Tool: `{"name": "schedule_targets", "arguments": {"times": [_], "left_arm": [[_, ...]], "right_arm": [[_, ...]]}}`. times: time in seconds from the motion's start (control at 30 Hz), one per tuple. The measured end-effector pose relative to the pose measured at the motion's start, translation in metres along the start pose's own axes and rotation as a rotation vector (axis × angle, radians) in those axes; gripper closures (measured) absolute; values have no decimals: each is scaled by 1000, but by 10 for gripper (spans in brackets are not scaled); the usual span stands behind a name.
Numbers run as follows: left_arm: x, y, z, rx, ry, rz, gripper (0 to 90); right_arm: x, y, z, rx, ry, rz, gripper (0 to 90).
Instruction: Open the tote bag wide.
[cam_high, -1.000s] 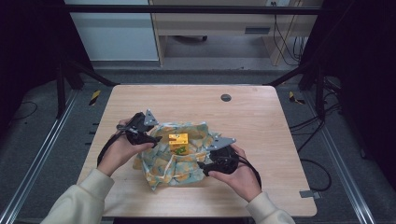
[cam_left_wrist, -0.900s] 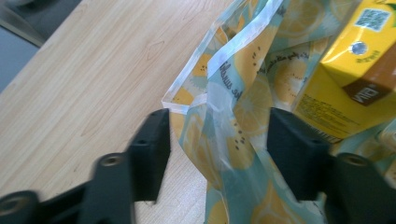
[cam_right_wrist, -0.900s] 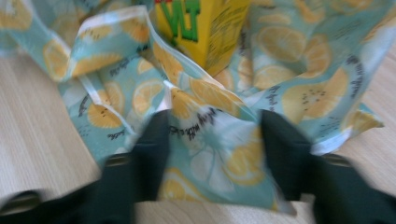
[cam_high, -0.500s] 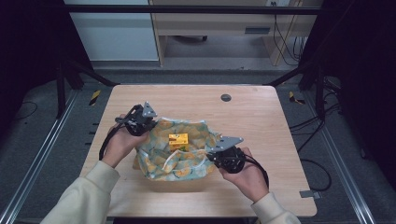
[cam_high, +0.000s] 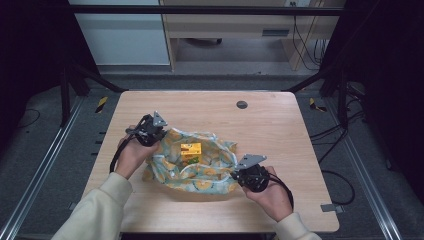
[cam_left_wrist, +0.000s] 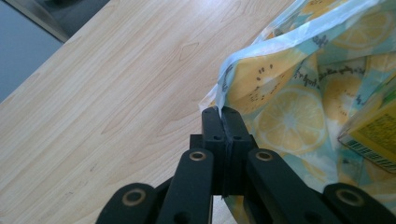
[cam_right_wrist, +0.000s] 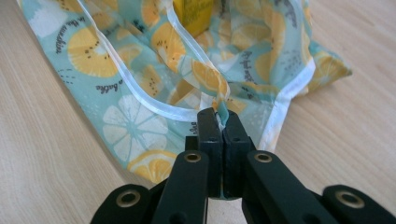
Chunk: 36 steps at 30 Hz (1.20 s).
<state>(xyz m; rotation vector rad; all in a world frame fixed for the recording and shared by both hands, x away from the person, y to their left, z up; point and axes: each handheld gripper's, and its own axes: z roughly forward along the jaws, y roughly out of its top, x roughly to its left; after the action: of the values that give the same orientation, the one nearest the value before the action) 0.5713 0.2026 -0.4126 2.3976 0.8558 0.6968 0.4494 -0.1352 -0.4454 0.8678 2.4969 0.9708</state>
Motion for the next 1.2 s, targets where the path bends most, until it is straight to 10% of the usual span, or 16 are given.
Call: {"name": "schedule_targets", "arguments": {"times": [1.2], "left_arm": [[-12,-35,33,73,-61,-29,900]], "right_arm": [[-4,-27,24,101,33,29,896]]}}
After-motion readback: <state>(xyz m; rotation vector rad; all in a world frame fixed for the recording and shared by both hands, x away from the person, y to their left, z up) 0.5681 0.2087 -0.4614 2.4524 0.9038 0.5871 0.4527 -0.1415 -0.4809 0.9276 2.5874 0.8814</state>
